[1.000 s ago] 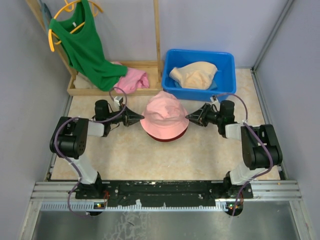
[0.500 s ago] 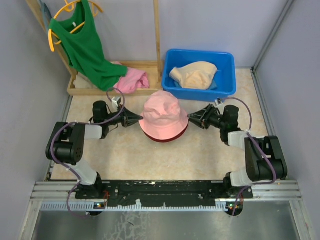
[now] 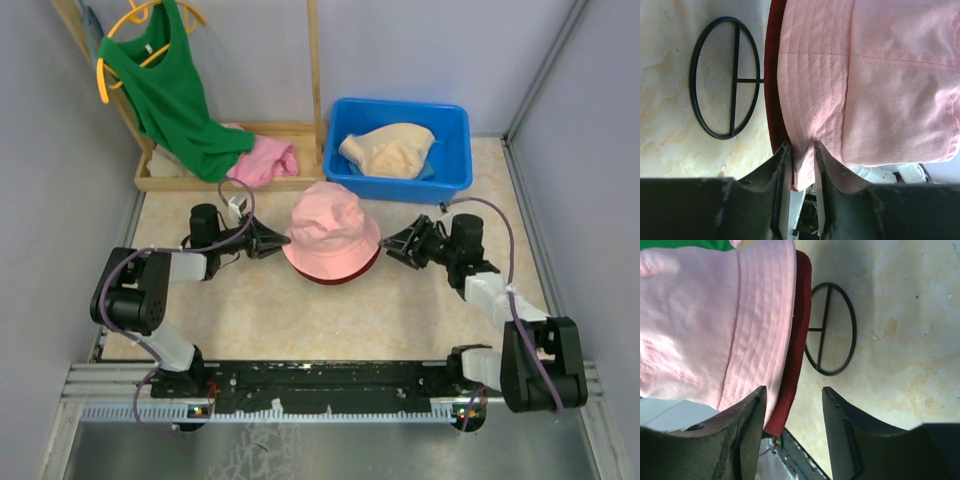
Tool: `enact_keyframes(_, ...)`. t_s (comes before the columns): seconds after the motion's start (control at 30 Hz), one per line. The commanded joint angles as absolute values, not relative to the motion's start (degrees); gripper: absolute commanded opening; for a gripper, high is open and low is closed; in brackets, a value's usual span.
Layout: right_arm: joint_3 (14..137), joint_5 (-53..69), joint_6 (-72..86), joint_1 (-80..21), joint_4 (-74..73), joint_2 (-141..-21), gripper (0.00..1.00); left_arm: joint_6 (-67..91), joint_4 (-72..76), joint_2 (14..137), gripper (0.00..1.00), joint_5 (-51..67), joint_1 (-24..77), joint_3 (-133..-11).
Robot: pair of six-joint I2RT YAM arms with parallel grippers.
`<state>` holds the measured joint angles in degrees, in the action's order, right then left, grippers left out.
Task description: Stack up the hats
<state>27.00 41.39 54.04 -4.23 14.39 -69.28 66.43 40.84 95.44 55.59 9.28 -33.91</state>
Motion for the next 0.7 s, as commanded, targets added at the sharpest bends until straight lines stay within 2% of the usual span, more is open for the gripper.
enact_keyframes(0.0,30.3,38.7,47.8,-3.6,5.4,-64.9,0.49,58.9,33.4,91.9,0.34,53.8,9.4,-34.4)
enact_keyframes(0.2,25.6,44.5,56.5,-3.6,14.5,-63.2,0.53,58.2,31.6,91.7,0.41,52.3,8.2,-34.7)
enact_keyframes(0.4,20.0,45.0,63.9,-4.4,26.0,-63.4,0.66,58.7,32.4,92.2,0.41,52.5,7.7,-34.6)
enact_keyframes(0.67,15.7,43.0,71.8,-8.0,43.1,-66.5,0.67,59.4,33.4,92.5,0.41,52.8,7.7,-35.0)
